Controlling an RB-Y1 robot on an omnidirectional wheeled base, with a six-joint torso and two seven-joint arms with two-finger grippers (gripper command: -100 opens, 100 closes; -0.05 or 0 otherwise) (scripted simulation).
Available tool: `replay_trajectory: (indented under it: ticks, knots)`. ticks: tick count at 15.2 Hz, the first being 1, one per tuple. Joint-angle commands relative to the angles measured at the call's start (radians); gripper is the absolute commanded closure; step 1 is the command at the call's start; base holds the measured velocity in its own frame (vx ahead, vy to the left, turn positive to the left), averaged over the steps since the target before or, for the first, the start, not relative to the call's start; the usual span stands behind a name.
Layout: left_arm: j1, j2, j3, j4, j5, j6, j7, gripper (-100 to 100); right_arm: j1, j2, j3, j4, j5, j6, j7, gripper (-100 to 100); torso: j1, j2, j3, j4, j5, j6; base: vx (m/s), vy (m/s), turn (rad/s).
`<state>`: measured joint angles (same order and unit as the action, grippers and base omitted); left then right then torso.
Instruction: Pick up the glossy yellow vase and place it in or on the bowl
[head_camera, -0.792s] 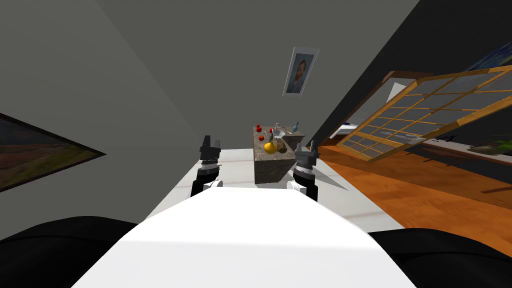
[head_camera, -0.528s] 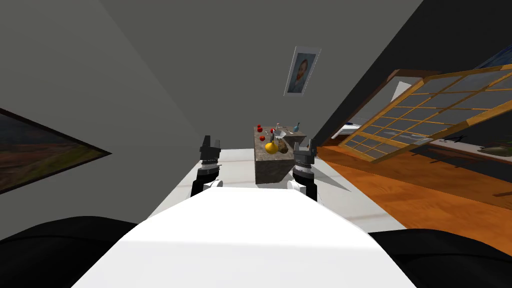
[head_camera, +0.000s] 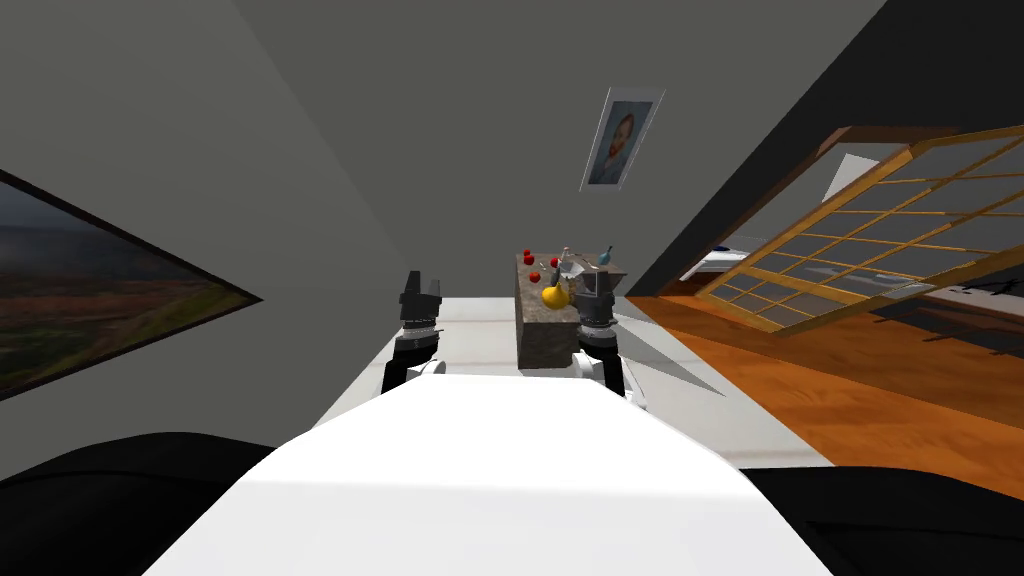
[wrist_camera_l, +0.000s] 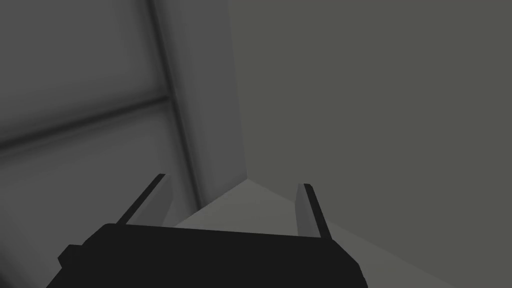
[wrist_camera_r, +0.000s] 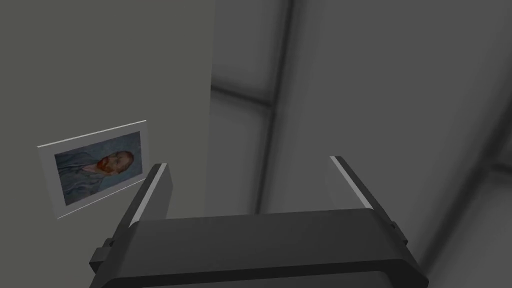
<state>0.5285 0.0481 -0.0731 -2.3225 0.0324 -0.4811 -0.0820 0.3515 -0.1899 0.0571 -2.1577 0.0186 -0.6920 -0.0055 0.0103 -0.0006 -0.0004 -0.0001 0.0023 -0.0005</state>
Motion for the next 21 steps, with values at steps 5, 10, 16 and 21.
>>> replay_trajectory:
  ticks: [5, 10, 16, 21]
  knots:
    - [0.000, 0.000, 0.000, 0.000, 0.000, 0.000, 0.000, 0, -0.129, -0.109, 0.059, 0.086, 0.120, -0.120, 0.044, -100, 0.000, 0.000, 0.000, 0.000, 0.000, 0.000, 0.005, 0.136, 0.101]
    - [0.000, 0.000, 0.000, 0.000, 0.000, 0.000, 0.000, 0, -0.230, -0.177, 0.100, 0.143, 0.204, -0.199, 0.075, -100, -0.002, -0.001, 0.000, 0.000, 0.000, 0.000, 0.014, 0.118, 0.093]
    - [0.000, 0.000, 0.000, 0.000, 0.000, 0.000, 0.000, 0, -0.347, -0.249, 0.145, 0.206, 0.294, -0.275, 0.109, -100, -0.003, 0.000, 0.000, 0.000, -0.001, 0.000, 0.015, 0.103, 0.092]
    - [0.000, 0.000, 0.000, 0.000, 0.000, 0.000, 0.000, 0, -0.449, -0.327, 0.194, 0.275, 0.387, -0.349, 0.147, -100, -0.003, 0.000, 0.000, 0.000, -0.001, 0.000, 0.015, 0.093, 0.093]
